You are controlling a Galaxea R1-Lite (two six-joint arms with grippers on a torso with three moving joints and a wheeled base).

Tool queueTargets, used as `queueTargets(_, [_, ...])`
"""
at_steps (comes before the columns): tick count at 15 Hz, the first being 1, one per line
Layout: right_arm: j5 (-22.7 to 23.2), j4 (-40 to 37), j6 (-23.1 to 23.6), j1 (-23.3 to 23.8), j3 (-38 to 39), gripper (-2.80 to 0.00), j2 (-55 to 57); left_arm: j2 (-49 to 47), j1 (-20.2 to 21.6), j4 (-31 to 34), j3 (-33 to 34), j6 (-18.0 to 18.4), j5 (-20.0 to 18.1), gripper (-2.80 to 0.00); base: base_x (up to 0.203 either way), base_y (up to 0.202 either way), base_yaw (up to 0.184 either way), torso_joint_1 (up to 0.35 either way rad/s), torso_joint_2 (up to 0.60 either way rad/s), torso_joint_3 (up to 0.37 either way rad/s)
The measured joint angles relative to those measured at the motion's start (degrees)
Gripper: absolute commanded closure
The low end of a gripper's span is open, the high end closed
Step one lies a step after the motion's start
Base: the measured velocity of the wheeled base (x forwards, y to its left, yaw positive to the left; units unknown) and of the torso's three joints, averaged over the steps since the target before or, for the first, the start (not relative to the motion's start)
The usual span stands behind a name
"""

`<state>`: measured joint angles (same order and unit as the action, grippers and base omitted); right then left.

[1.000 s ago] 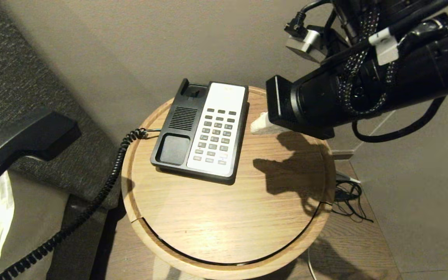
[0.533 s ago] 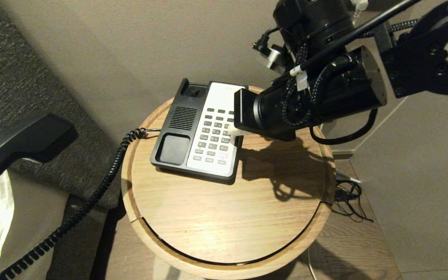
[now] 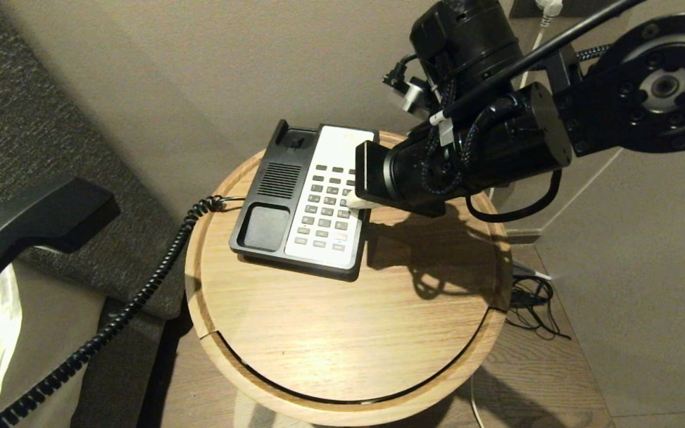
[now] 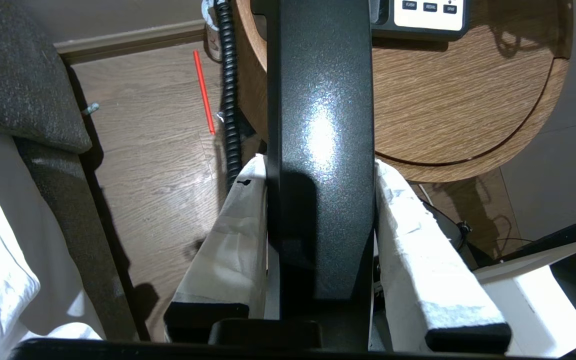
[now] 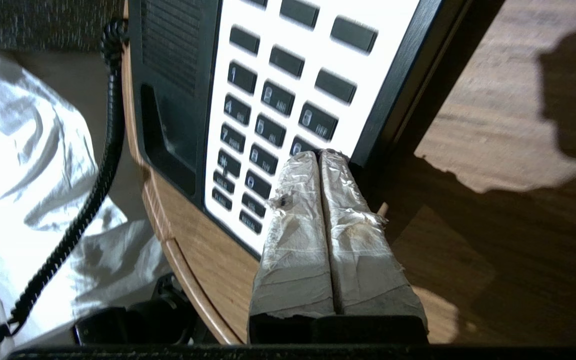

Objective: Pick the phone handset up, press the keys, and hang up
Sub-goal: Dial the number

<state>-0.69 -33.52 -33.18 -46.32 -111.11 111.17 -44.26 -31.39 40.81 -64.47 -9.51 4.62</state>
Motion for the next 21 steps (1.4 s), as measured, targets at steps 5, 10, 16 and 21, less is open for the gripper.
queueTargets(5, [0.0,0.4,0.0,0.0,0.0,0.00,-0.2,0.0,0.0,0.0,0.4,0.0,0.0,0.00,0.000,0.000,0.000,0.000,0.00,0.000])
queueTargets(10, [0.6,1.3,-0.3,-0.1,-0.1,0.00,-1.0,0.1,0.0,0.0,0.7,0.0,0.0,0.00,0.000,0.000,0.000,0.000,0.00,0.000])
queueTargets(16, [1.0,1.5,-0.4,-0.1,-0.1,0.00,-0.5,0.3,-0.1,0.0,1.4,0.0,-0.1,0.00,0.000,0.000,0.000,0.000,0.00,0.000])
queueTargets(21, [1.0,1.6,-0.3,0.0,-0.1,0.00,0.6,0.3,-0.1,0.0,1.5,-0.4,-0.5,0.00,0.000,0.000,0.000,0.000,0.00,0.000])
